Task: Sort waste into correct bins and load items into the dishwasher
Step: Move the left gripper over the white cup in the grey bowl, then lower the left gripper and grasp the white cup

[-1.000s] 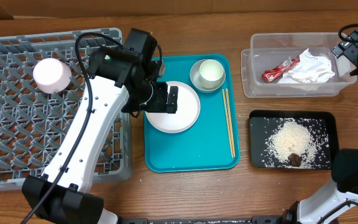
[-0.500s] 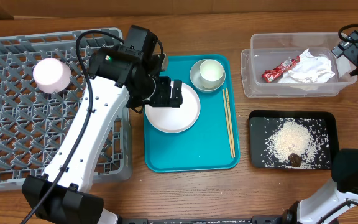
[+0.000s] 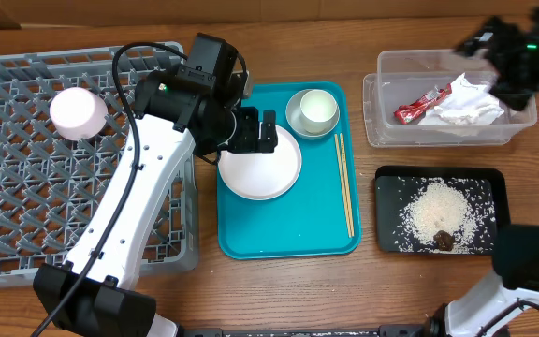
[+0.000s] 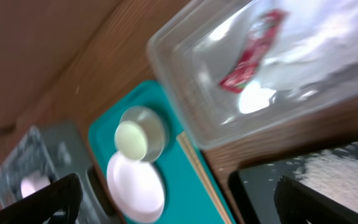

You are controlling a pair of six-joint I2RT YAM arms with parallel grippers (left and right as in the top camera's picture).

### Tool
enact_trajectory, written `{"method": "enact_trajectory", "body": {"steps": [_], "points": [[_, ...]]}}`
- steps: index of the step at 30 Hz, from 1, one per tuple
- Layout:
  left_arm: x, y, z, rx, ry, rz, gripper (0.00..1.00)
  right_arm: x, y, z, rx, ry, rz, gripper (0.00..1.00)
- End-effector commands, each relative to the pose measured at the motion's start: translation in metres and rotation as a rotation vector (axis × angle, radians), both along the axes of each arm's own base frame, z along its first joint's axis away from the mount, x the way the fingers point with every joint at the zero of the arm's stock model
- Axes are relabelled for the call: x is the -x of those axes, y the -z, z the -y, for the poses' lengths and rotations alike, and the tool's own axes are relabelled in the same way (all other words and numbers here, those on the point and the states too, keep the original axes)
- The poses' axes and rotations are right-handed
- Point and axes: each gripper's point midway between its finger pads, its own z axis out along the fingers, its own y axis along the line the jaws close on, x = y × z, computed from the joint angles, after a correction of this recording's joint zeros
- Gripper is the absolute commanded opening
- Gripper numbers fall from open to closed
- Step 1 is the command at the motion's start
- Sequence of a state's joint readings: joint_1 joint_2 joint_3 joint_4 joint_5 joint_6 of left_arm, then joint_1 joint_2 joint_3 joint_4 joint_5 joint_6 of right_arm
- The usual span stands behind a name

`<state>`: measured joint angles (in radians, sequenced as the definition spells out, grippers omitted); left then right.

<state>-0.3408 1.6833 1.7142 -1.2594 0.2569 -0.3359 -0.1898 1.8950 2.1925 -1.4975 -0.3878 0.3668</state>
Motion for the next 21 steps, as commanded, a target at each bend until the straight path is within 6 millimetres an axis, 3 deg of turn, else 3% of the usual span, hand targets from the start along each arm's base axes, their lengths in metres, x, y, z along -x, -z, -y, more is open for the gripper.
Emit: {"method": "enact_trajectory", "body": {"steps": [1, 4, 8, 12, 15, 21], "points": [[-0.002, -0.002, 0.000, 0.000, -0.027, 0.013, 1.00, 0.003, -0.009, -0.068, 0.076, -0.251, 0.075, 1.00], [-0.006, 0.001, -0.015, -0.033, -0.099, 0.001, 1.00, -0.005, -0.011, -0.121, 0.239, -0.355, 0.154, 1.00], [-0.005, 0.001, -0.016, -0.037, -0.093, -0.002, 1.00, -0.006, -0.017, -0.153, 0.249, -0.413, 0.213, 1.00], [-0.004, 0.000, -0.003, -0.020, 0.006, 0.024, 1.00, -0.010, -0.019, -0.148, 0.248, -0.395, 0.222, 1.00], [0.009, 0.006, 0.021, -0.026, 0.143, 0.021, 1.00, -0.016, -0.019, -0.127, 0.234, -0.315, 0.204, 1.00], [0.031, 0.040, 0.064, -0.121, 0.275, -0.026, 1.00, -0.023, -0.016, -0.076, 0.232, -0.190, 0.167, 1.00]]}}
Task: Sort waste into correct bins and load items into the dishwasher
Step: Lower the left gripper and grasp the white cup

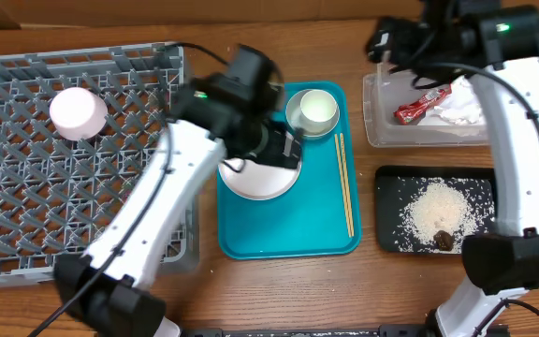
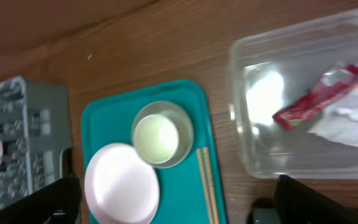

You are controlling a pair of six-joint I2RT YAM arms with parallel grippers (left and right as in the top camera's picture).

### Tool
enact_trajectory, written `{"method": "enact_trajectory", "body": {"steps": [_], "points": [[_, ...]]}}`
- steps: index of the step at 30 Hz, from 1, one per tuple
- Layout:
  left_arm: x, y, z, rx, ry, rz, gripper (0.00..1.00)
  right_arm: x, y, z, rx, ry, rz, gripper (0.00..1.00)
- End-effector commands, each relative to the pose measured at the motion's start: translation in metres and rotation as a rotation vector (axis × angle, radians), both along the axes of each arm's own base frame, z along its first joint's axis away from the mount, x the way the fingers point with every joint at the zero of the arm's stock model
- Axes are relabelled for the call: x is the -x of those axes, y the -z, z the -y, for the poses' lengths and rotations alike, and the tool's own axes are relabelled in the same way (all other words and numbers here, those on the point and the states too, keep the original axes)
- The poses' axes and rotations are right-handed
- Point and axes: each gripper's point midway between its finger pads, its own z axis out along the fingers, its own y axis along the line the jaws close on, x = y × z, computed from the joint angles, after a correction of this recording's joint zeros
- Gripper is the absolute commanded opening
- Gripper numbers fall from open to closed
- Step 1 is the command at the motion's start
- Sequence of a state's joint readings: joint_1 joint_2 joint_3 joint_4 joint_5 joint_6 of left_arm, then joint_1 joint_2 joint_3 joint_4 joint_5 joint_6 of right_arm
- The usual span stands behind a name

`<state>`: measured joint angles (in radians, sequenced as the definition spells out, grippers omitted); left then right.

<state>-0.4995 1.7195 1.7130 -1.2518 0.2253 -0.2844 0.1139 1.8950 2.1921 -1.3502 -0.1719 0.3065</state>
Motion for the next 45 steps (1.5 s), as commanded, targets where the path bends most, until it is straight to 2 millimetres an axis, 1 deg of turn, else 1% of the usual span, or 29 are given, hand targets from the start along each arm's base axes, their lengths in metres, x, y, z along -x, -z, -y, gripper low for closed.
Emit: {"method": "enact_trajectory", "body": {"steps": [1, 3, 4, 6, 7, 8, 9, 10, 11, 12, 14, 15, 19, 20, 21, 22, 23, 24, 25, 28, 30, 31, 35, 37, 38, 40, 42, 43, 45], "points": [[0.008, 0.034, 0.019, -0.106, 0.075, -0.025, 1.00, 0.001, -0.009, 0.025, 0.003, 0.071, 0.012, 1.00], [0.005, 0.046, 0.028, -0.134, 0.080, -0.022, 1.00, 0.003, -0.007, 0.033, 0.004, 0.087, 0.000, 1.00], [0.003, 0.049, 0.032, -0.130, 0.084, -0.017, 1.00, 0.004, -0.006, 0.035, 0.005, 0.091, -0.005, 1.00], [-0.010, 0.050, 0.043, -0.098, 0.084, 0.027, 1.00, 0.005, -0.005, 0.037, 0.006, 0.097, -0.013, 1.00], [-0.020, 0.046, 0.048, -0.075, 0.085, 0.073, 0.99, 0.005, -0.005, 0.037, 0.006, 0.097, -0.011, 1.00], [-0.026, 0.044, 0.050, -0.065, 0.090, 0.099, 0.99, 0.005, -0.005, 0.037, 0.006, 0.097, -0.012, 1.00], [-0.036, 0.039, 0.055, -0.047, 0.111, 0.150, 0.98, 0.005, -0.005, 0.037, 0.005, 0.097, -0.012, 1.00], [-0.053, 0.032, 0.059, -0.031, 0.132, 0.232, 0.92, 0.005, -0.005, 0.037, 0.005, 0.097, -0.012, 1.00], [-0.058, 0.029, 0.061, -0.021, 0.130, 0.256, 0.89, 0.005, -0.005, 0.037, 0.005, 0.097, -0.012, 1.00], [-0.061, 0.024, 0.064, -0.017, 0.151, 0.279, 0.90, 0.005, -0.005, 0.037, 0.005, 0.097, -0.012, 1.00], [-0.064, 0.015, 0.065, -0.022, 0.192, 0.312, 1.00, 0.005, -0.005, 0.037, 0.005, 0.097, -0.012, 1.00], [-0.065, 0.011, 0.066, -0.025, 0.206, 0.321, 1.00, 0.005, -0.005, 0.037, 0.005, 0.097, -0.012, 1.00], [-0.078, -0.024, 0.060, -0.072, 0.275, 0.347, 1.00, 0.005, -0.005, 0.037, 0.005, 0.097, -0.012, 1.00], [-0.085, -0.030, 0.059, -0.098, 0.319, 0.340, 1.00, 0.005, -0.005, 0.037, 0.005, 0.096, -0.012, 1.00], [-0.088, -0.029, 0.060, -0.104, 0.329, 0.336, 1.00, 0.005, -0.005, 0.037, 0.005, 0.097, -0.012, 1.00], [-0.093, -0.026, 0.064, -0.103, 0.339, 0.330, 1.00, 0.005, -0.005, 0.037, 0.005, 0.097, -0.012, 1.00], [-0.100, -0.018, 0.070, -0.098, 0.340, 0.330, 1.00, 0.005, -0.005, 0.037, 0.005, 0.097, -0.012, 1.00], [-0.103, -0.012, 0.074, -0.097, 0.346, 0.327, 1.00, 0.005, -0.005, 0.037, 0.005, 0.097, -0.012, 1.00], [-0.106, -0.001, 0.080, -0.101, 0.358, 0.320, 1.00, 0.005, -0.005, 0.037, 0.005, 0.097, -0.012, 1.00], [-0.111, 0.026, 0.095, -0.109, 0.384, 0.301, 1.00, 0.005, -0.005, 0.037, 0.005, 0.097, -0.012, 1.00], [-0.114, 0.038, 0.103, -0.113, 0.410, 0.302, 1.00, 0.005, -0.005, 0.037, 0.005, 0.097, -0.012, 1.00], [-0.115, 0.042, 0.107, -0.116, 0.432, 0.312, 0.98, 0.005, -0.005, 0.037, 0.005, 0.097, -0.012, 1.00], [-0.126, 0.054, 0.121, -0.130, 0.527, 0.379, 0.82, 0.005, -0.005, 0.037, 0.005, 0.097, -0.012, 1.00], [-0.131, 0.059, 0.125, -0.126, 0.525, 0.387, 0.81, 0.005, -0.005, 0.037, 0.005, 0.097, -0.012, 1.00], [-0.132, 0.063, 0.125, -0.126, 0.525, 0.384, 0.80, 0.005, -0.005, 0.037, 0.005, 0.097, -0.012, 1.00], [-0.132, 0.076, 0.126, -0.135, 0.529, 0.360, 0.74, 0.005, -0.005, 0.037, 0.005, 0.097, -0.012, 1.00], [-0.130, 0.087, 0.125, -0.145, 0.534, 0.334, 0.72, 0.005, -0.005, 0.037, 0.005, 0.097, -0.012, 1.00], [-0.130, 0.096, 0.124, -0.152, 0.536, 0.315, 0.69, 0.005, -0.005, 0.037, 0.005, 0.097, -0.012, 1.00], [-0.130, 0.104, 0.123, -0.162, 0.537, 0.301, 0.64, 0.005, -0.005, 0.037, 0.005, 0.097, -0.012, 1.00]]}}
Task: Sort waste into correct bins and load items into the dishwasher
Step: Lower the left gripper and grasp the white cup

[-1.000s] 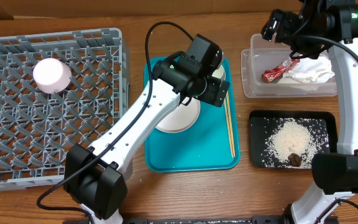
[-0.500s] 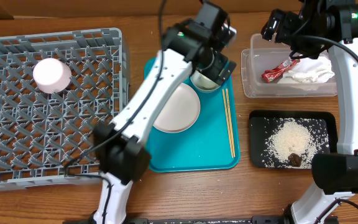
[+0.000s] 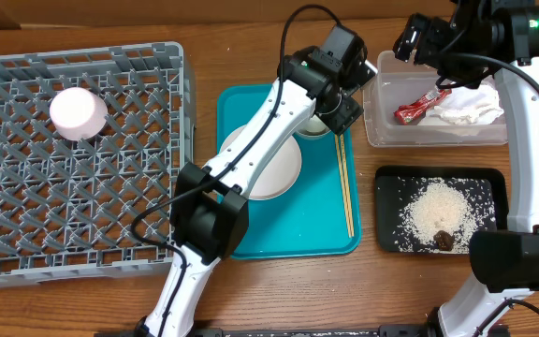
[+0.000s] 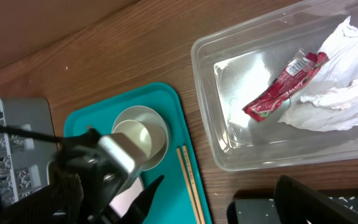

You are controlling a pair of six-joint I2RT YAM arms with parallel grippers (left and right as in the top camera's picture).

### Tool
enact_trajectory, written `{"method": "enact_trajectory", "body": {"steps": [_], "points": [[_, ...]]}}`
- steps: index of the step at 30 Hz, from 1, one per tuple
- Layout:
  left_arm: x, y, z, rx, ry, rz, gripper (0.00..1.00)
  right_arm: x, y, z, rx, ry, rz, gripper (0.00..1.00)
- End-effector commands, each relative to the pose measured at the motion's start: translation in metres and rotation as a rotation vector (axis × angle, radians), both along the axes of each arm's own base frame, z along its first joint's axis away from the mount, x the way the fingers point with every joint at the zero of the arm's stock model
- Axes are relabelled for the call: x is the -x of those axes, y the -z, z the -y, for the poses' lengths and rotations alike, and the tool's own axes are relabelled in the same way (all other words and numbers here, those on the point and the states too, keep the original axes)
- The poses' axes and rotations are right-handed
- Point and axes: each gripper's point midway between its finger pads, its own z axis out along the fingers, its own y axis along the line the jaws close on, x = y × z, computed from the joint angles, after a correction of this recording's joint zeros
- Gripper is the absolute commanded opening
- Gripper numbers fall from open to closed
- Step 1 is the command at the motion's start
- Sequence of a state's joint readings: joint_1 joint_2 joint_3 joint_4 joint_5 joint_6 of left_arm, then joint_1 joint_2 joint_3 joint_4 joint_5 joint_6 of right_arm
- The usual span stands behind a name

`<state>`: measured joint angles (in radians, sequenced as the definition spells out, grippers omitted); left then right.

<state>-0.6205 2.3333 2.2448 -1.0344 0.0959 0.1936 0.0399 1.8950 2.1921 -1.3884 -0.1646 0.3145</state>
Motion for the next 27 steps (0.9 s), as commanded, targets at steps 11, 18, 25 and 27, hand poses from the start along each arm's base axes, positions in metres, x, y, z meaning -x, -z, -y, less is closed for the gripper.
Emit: {"method": "enact_trajectory", "body": {"steps": [11, 18, 25, 27], "points": [[0.001, 0.045, -0.008, -0.089, 0.004, -0.060, 0.29, 0.002, -0.010, 0.002, 0.002, 0.012, 0.027, 1.00], [-0.011, 0.046, -0.021, -0.113, -0.042, -0.032, 0.24, 0.002, -0.010, 0.002, 0.002, 0.012, 0.027, 1.00], [-0.003, 0.060, -0.022, -0.108, -0.030, -0.078, 0.29, 0.002, -0.010, 0.002, 0.002, 0.012, 0.027, 1.00], [-0.001, 0.064, -0.023, -0.113, -0.030, -0.086, 0.29, 0.002, -0.010, 0.002, 0.002, 0.012, 0.027, 1.00]]}}
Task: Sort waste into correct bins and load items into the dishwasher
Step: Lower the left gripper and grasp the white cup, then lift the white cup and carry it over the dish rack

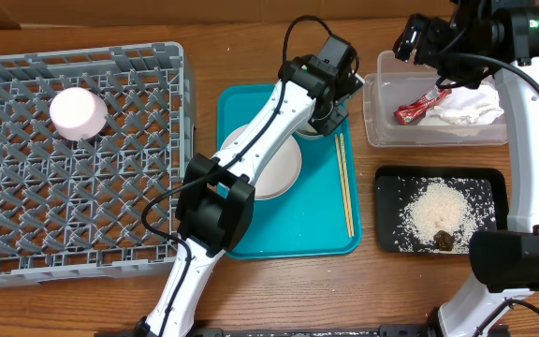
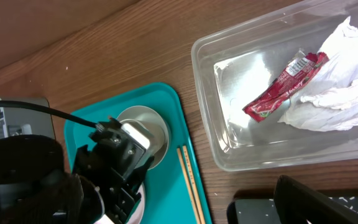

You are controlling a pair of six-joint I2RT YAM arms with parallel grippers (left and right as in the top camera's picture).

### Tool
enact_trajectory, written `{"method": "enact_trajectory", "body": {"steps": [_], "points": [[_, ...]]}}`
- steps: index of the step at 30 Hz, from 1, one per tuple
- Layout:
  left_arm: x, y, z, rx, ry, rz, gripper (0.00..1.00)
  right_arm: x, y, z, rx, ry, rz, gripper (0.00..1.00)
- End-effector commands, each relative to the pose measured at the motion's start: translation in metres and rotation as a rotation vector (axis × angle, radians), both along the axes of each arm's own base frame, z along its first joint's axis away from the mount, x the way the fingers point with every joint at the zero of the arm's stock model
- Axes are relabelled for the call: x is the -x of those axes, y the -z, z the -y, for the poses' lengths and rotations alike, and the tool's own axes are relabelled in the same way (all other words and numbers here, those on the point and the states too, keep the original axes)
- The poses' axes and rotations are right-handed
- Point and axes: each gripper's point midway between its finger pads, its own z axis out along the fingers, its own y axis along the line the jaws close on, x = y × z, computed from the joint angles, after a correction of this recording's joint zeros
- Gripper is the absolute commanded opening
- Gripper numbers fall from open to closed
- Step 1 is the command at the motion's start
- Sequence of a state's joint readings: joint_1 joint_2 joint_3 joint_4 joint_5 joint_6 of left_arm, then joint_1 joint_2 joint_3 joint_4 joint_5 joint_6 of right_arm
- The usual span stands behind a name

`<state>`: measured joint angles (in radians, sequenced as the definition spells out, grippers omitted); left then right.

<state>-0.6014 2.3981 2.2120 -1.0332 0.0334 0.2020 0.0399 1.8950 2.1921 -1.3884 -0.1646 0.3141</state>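
Observation:
A metal bowl point(image 2: 159, 126) with a pale inside stands at the teal tray's point(image 1: 293, 229) back right, mostly covered by my left gripper point(image 1: 328, 101). That gripper reaches down onto the bowl, and one dark finger point(image 2: 146, 163) lies at its near rim. Whether it grips the bowl is hidden. A white plate point(image 1: 268, 173) lies beside the bowl, and chopsticks point(image 1: 344, 187) lie along the tray's right side. My right gripper point(image 2: 185, 208) hovers open and empty, high over the clear bin's point(image 1: 374, 112) back left corner.
The clear bin holds a red wrapper point(image 1: 419, 105) and crumpled white paper point(image 1: 471, 103). A black tray point(image 1: 389, 187) with spilled rice and a brown scrap sits in front of it. The grey dish rack point(image 1: 26, 234) at left carries an upturned pink cup point(image 1: 79, 111).
My left gripper has shifted a little back and left and now sits lower on the metal bowl. The right arm has stayed in place.
My left gripper was first at the white plate's back edge, with my right arm over the bin's far right. Then the left stood nearer the bowl and the right over the bin's back left. Later the left was above the bowl; now it is down on it.

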Motion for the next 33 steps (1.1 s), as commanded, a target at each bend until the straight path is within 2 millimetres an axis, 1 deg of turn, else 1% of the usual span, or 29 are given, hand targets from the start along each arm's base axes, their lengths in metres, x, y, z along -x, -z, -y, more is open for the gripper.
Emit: {"method": "enact_trajectory", "body": {"steps": [1, 3, 7, 8, 11, 14, 16, 18, 20, 21, 22, 23, 24, 25, 26, 28, 29, 31, 32, 33], "points": [[0.006, 0.018, -0.002, -0.008, 0.003, -0.043, 0.28, 0.002, -0.010, 0.002, 0.001, 0.013, 0.027, 1.00], [0.004, 0.017, 0.000, -0.002, 0.003, -0.035, 0.25, 0.002, -0.010, 0.002, 0.001, 0.013, 0.027, 1.00], [-0.002, 0.011, 0.001, 0.014, -0.010, -0.017, 0.10, 0.002, -0.010, 0.002, 0.001, 0.013, 0.027, 1.00], [-0.003, 0.008, 0.002, 0.022, -0.024, -0.015, 0.04, 0.002, -0.010, 0.002, 0.001, 0.013, 0.027, 1.00], [-0.005, 0.001, 0.004, 0.040, -0.054, -0.011, 0.04, 0.002, -0.010, 0.002, 0.001, 0.013, 0.027, 1.00], [-0.006, -0.022, 0.004, 0.071, -0.111, -0.004, 0.04, 0.002, -0.011, 0.002, 0.001, 0.013, 0.028, 1.00], [-0.008, -0.053, 0.002, 0.116, -0.177, 0.012, 0.04, 0.002, -0.010, 0.002, 0.001, 0.013, 0.027, 1.00], [-0.012, -0.095, -0.003, 0.184, -0.250, 0.048, 0.04, 0.002, -0.010, 0.002, 0.001, 0.013, 0.027, 1.00], [-0.016, -0.146, -0.014, 0.269, -0.307, 0.101, 0.04, 0.002, -0.010, 0.002, 0.001, 0.013, 0.027, 1.00], [-0.014, -0.173, -0.023, 0.320, -0.336, 0.117, 0.04, 0.002, -0.010, 0.002, 0.001, 0.013, 0.027, 1.00], [-0.011, -0.198, -0.036, 0.370, -0.377, 0.120, 0.05, 0.002, -0.010, 0.002, 0.001, 0.013, 0.027, 1.00], [-0.007, -0.213, -0.048, 0.403, -0.409, 0.115, 0.04, 0.002, -0.010, 0.002, 0.001, 0.013, 0.027, 1.00], [-0.005, -0.224, -0.061, 0.423, -0.439, 0.110, 0.04, 0.002, -0.010, 0.002, 0.001, 0.013, 0.027, 1.00], [0.001, -0.238, -0.087, 0.440, -0.506, 0.095, 0.04, 0.002, -0.010, 0.002, 0.001, 0.013, 0.027, 1.00], [0.005, -0.244, -0.109, 0.438, -0.560, 0.085, 0.04, 0.002, -0.010, 0.002, 0.001, 0.013, 0.027, 1.00], [0.015, -0.251, -0.159, 0.428, -0.696, 0.046, 0.04, 0.002, -0.010, 0.002, 0.001, 0.013, 0.027, 1.00], [0.020, -0.252, -0.183, 0.422, -0.763, 0.023, 0.04, 0.002, -0.011, 0.002, 0.001, 0.013, 0.028, 1.00], [0.032, -0.249, -0.238, 0.412, -0.938, -0.035, 0.04, 0.002, -0.010, 0.002, 0.001, 0.013, 0.027, 1.00], [0.037, -0.246, -0.259, 0.415, -0.995, -0.075, 0.04, 0.002, -0.010, 0.002, 0.001, 0.013, 0.027, 1.00], [0.042, -0.244, -0.272, 0.424, -1.029, -0.108, 0.04, 0.002, -0.010, 0.003, 0.002, 0.013, 0.027, 1.00]]}}
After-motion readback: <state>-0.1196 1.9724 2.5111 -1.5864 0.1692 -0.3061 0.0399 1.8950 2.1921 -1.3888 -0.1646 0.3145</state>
